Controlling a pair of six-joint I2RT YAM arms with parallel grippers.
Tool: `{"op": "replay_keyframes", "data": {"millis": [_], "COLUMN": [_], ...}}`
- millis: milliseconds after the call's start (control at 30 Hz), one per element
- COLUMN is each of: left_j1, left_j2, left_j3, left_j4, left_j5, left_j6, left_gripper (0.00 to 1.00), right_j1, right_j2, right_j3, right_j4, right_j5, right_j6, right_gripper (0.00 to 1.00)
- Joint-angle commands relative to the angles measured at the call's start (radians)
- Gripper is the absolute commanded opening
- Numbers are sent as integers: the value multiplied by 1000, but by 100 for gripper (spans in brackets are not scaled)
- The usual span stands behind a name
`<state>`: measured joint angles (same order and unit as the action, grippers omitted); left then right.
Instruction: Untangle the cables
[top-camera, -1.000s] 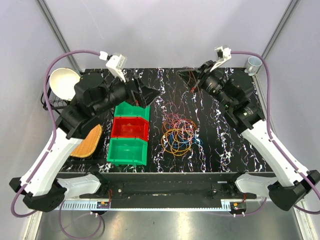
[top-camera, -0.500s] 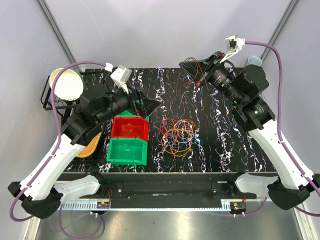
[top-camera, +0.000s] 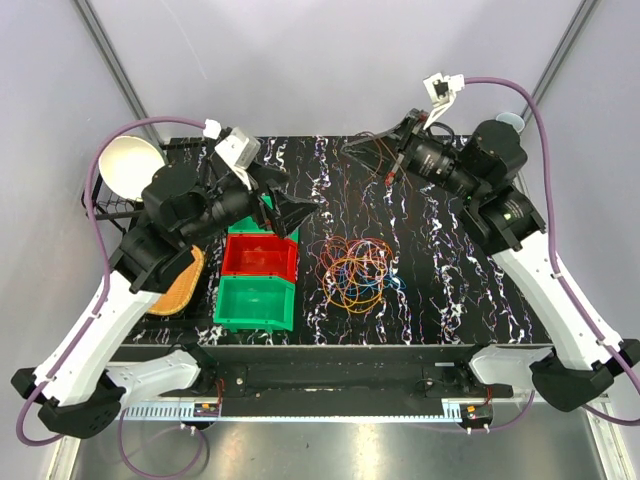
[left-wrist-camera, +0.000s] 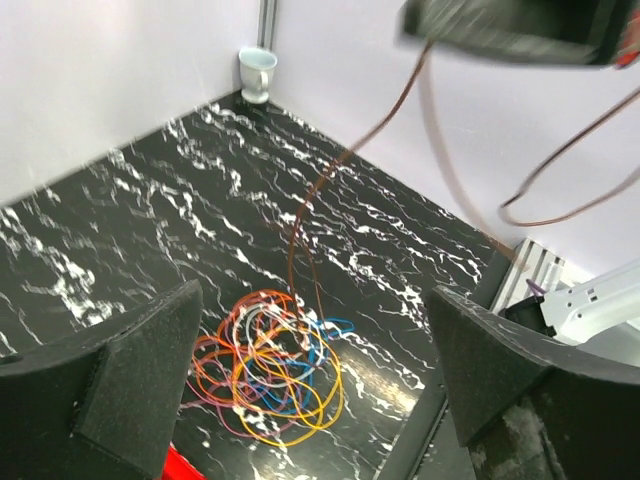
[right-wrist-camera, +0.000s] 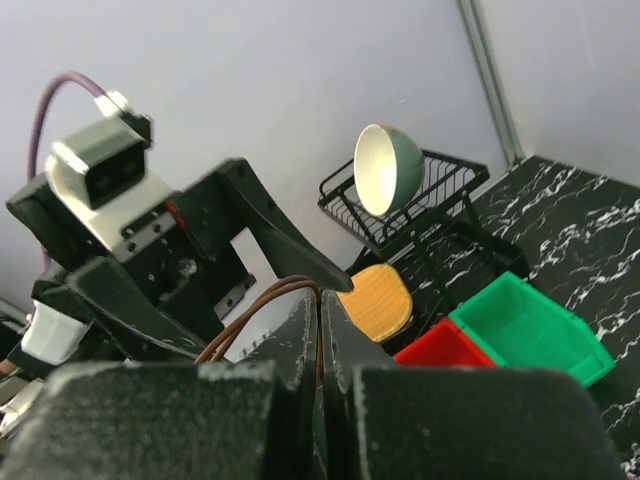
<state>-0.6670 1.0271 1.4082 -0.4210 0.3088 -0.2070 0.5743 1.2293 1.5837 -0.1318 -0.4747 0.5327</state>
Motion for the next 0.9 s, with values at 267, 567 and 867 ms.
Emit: {"op": "replay_keyframes", "data": {"millis": [267, 567, 867], "left_j1": [1, -9, -40], "left_j2": [50, 139, 188], "left_j3": [135, 164, 164], "left_j4": [53, 111, 148], "left_j5": [101, 138, 115], "left_j6": [52, 3, -20], "left_gripper": [93, 87, 76], "right_j1": [6, 6, 4], "right_j2": [38, 36, 33], "right_j3": [-30, -65, -88], "right_j4": [11, 40, 57], "right_j5": [-137, -150, -154], "right_j6": [73, 85, 87], "right_gripper": [0, 0, 0]}}
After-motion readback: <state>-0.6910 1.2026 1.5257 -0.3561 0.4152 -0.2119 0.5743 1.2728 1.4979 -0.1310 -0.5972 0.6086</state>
